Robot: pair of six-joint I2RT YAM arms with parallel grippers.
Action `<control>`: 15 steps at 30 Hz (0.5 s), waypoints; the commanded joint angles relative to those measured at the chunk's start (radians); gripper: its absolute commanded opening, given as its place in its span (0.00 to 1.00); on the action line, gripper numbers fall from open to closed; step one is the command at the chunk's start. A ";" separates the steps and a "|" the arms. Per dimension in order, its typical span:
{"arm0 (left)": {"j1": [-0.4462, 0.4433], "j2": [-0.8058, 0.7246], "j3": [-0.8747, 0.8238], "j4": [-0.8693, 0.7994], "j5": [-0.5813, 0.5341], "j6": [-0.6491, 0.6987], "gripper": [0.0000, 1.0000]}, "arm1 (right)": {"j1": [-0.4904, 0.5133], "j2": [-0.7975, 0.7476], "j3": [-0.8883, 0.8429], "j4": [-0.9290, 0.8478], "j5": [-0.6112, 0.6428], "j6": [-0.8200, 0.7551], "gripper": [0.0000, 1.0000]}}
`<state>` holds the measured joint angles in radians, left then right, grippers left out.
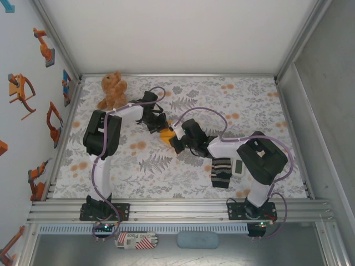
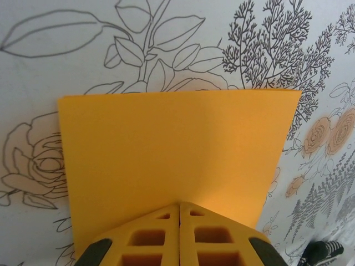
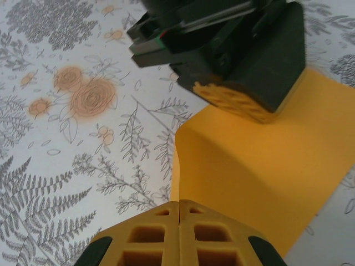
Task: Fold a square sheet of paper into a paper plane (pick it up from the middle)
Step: Third fold the triangle at the center of the table.
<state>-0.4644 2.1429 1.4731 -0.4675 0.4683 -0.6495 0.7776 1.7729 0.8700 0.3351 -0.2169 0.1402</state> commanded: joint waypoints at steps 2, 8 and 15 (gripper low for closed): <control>-0.009 0.046 0.008 -0.062 -0.003 0.045 0.05 | -0.023 0.029 0.053 -0.037 0.000 0.031 0.00; -0.010 0.048 0.009 -0.058 0.019 0.058 0.04 | -0.039 0.062 0.085 -0.078 -0.053 0.054 0.00; -0.008 0.048 0.016 -0.054 0.032 0.059 0.04 | -0.049 0.093 0.104 -0.120 -0.095 0.079 0.00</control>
<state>-0.4641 2.1521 1.4796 -0.4698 0.4992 -0.6151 0.7368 1.8442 0.9428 0.2436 -0.2817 0.1928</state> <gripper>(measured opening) 0.045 0.049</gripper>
